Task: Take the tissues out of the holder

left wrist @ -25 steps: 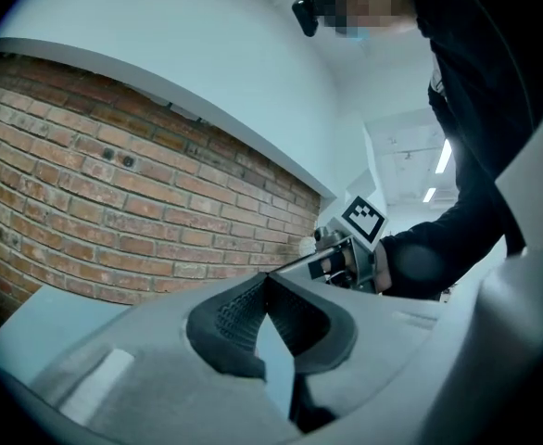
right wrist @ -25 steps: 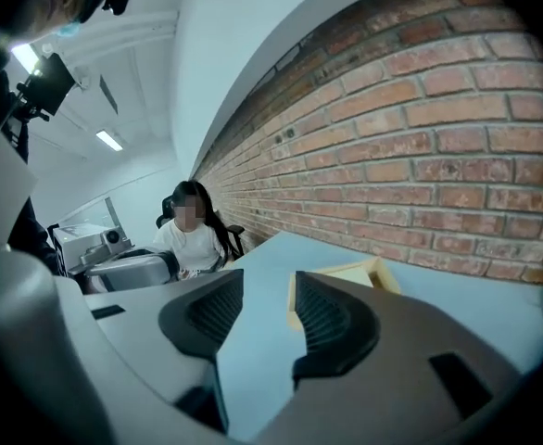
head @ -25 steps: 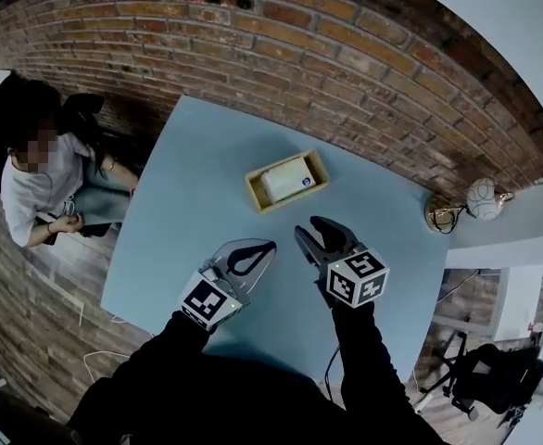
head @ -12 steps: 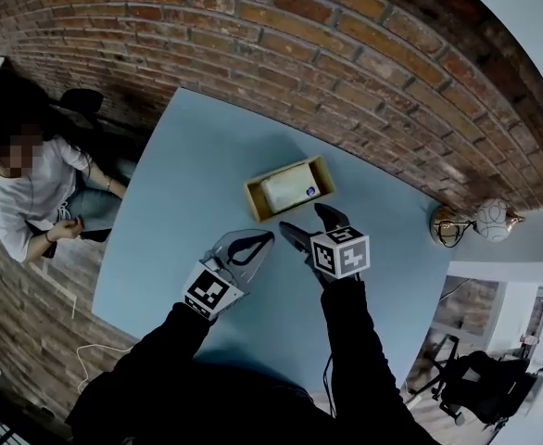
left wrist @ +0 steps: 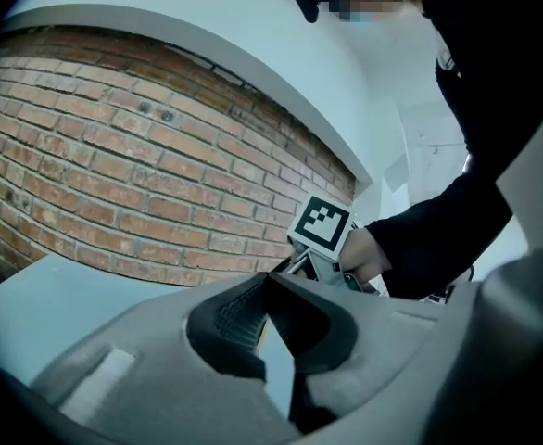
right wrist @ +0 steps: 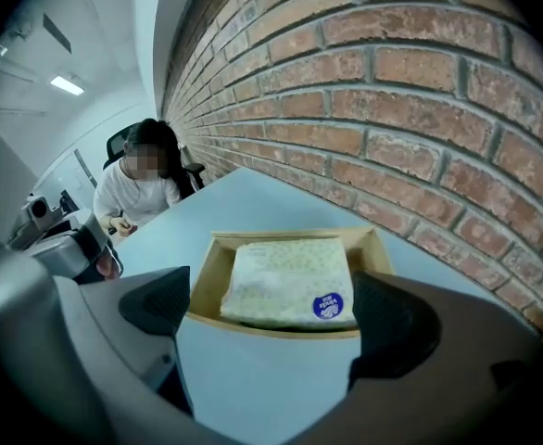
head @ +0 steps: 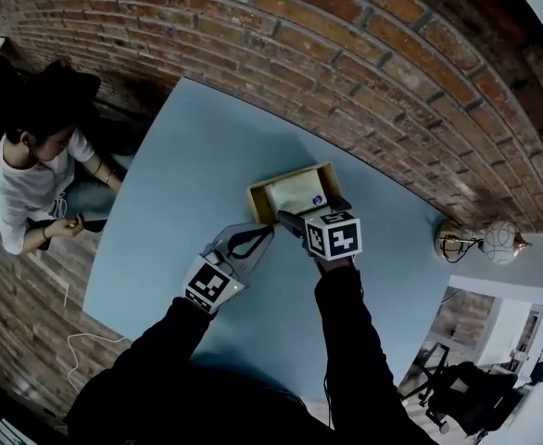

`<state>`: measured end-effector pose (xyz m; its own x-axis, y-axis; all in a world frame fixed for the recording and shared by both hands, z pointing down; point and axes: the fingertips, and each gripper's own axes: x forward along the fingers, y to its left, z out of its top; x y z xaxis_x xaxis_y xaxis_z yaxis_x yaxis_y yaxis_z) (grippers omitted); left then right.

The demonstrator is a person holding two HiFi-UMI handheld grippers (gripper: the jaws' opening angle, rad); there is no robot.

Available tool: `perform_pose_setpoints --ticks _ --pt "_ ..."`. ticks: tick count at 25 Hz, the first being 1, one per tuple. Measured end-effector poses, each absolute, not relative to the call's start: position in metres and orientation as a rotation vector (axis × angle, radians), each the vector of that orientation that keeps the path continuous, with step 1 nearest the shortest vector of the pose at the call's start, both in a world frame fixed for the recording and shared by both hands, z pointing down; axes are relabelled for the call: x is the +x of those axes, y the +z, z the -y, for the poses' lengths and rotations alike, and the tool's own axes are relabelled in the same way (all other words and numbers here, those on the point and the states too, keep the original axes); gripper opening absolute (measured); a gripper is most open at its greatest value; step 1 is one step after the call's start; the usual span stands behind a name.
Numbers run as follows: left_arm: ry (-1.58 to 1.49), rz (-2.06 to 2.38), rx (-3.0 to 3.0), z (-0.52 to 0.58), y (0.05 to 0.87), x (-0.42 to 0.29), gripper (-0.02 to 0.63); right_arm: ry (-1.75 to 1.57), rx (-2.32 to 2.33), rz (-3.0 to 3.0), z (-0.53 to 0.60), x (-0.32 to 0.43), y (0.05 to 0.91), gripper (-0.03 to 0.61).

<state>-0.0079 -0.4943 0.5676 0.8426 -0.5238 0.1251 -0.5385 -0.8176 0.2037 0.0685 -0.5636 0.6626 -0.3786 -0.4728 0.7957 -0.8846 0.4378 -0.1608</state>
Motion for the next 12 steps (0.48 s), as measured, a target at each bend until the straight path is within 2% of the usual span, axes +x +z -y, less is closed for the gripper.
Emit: perform_pose_setpoints --ticks 8,12 --pt "0.123 0.830 2.749 0.506 0.595 -0.010 -0.006 0.780 1.082 1.908 0.575 0.068 0.695 0.584" --pt "0.122 0.838 2.737 0.513 0.602 -0.011 -0.006 0.773 1.081 1.870 0.581 0.071 0.705 0.586"
